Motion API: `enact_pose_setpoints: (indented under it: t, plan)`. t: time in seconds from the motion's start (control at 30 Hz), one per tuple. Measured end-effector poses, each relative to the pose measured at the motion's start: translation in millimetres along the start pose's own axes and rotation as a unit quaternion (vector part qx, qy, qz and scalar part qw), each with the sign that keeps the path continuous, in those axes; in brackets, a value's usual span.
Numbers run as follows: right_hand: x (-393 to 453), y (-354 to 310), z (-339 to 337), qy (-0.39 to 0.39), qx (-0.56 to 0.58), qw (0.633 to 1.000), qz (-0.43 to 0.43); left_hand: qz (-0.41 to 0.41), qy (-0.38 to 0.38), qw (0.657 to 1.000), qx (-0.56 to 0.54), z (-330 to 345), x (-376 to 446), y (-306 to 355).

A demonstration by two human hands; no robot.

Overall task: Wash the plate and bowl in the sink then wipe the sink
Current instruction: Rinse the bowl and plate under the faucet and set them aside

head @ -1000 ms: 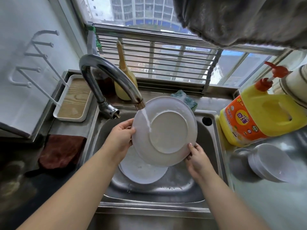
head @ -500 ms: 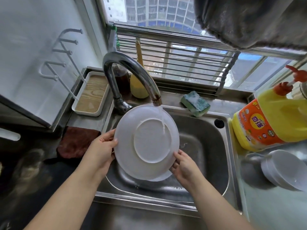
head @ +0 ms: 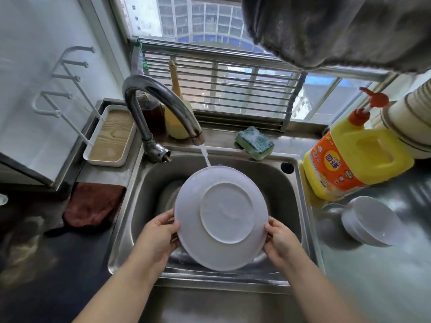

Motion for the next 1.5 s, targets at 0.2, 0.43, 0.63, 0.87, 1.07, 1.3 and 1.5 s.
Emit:
enact_pose_setpoints:
  t: [0.2,0.43,0.63,0.87,1.07,1.3,1.5]
  plan:
    - [-1,-6,-28,0.024,0.032,0.999,-0.011,-0.011,-0.027,1.0,0.009,30,0,-7]
    - [9,-22,-29,0.029,0.056,0.998,-0.022,-0.024,-0.027,0.999,-0.023,48,22,1]
    - [20,-35,0,0.003,0.019,0.999,-0.026,0.026,-0.043,0.998,-0.048,50,36,28]
    - [27,-40,40,-0.028,0.006,0.999,-0.017,0.068,-0.015,0.994,-0.083,28,33,56]
    - [29,-24,62,-0.049,-0.007,0.998,0.036,0.074,-0.013,0.996,-0.05,7,15,65]
    - [19,-5,61,-0.046,-0.048,0.996,0.059,0.054,0.01,0.998,-0.029,-20,-8,48]
    - [11,-16,23,0.009,-0.093,0.995,0.036,0.0,0.0,1.0,-0.001,-16,-2,5]
Point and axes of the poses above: each hand's wrist, its own x-axis towards the middle knuckle, its own z-axis out of the palm, y = z × x, the point moved 5 cm from there along x, towards the middle knuckle, and after that the axes turned 8 degrees about -x, right-handed, at the moved point
